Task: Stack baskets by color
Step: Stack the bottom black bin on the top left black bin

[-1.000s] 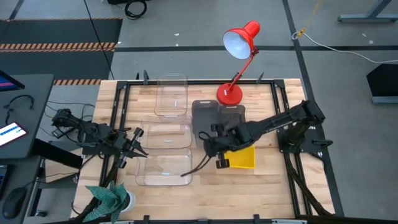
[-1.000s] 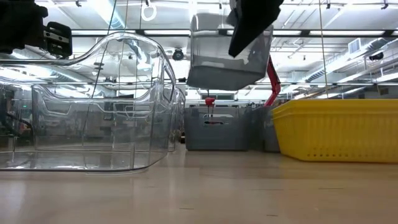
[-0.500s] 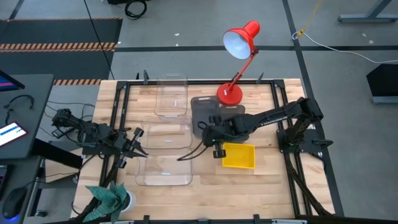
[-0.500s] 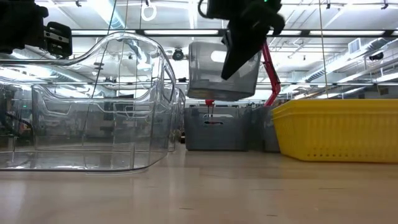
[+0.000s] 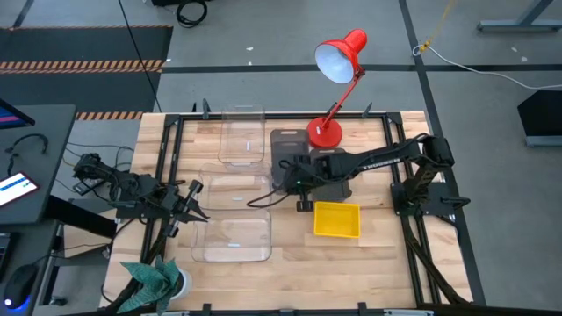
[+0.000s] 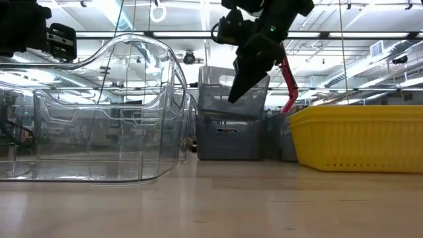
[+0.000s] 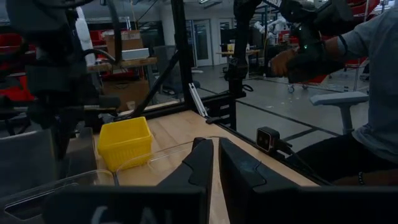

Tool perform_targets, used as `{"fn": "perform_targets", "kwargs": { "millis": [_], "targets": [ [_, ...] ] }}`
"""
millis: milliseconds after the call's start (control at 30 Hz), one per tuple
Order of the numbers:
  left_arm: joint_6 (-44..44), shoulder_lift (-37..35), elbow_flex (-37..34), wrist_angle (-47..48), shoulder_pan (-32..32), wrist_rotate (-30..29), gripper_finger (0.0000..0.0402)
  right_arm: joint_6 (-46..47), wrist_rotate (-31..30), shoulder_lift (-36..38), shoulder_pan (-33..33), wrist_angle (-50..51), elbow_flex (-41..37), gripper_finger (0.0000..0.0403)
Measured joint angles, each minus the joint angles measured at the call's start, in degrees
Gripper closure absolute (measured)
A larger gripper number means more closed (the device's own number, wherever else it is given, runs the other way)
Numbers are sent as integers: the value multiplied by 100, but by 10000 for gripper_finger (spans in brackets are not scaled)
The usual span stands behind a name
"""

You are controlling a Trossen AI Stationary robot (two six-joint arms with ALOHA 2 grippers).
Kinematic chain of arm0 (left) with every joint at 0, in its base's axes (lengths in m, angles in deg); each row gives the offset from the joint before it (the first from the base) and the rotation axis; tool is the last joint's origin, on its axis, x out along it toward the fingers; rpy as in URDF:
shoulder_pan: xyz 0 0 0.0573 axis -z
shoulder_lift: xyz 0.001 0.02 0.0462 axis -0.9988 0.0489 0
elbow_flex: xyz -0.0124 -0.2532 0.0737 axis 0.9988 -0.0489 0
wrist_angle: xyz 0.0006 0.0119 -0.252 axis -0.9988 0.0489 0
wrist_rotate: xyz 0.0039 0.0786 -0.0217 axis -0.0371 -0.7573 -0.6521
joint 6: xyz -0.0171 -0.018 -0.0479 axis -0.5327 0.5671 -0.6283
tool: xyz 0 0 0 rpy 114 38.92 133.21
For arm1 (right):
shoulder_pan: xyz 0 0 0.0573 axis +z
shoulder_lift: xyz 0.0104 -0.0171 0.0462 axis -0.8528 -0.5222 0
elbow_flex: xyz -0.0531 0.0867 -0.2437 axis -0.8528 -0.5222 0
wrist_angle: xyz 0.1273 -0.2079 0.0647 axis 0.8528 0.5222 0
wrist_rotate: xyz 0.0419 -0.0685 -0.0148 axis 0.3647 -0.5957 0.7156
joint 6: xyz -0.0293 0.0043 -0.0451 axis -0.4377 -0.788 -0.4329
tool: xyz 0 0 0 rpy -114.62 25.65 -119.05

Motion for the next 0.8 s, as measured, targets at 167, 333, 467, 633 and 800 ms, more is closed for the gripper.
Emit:
{"fn": "perform_targets", "kwargs": {
  "millis": [167,333,467,633,800],
  "targets": [
    [0,0,-1,0,-2,0,373,140,300,-22,-68,-206,-179,400],
    [-1,0,0,0,-1,0,378,403,386,-31,-64,-245,-256,399],
    [0,0,1,0,0,0,373,611,419,-33,-81,-243,-256,392],
    [0,0,1,0,-2,0,368,732,541,-33,-81,-241,-256,367],
    [0,0,1,0,0,0,374,784,665,-35,-81,-243,-256,334]
  ]
}}
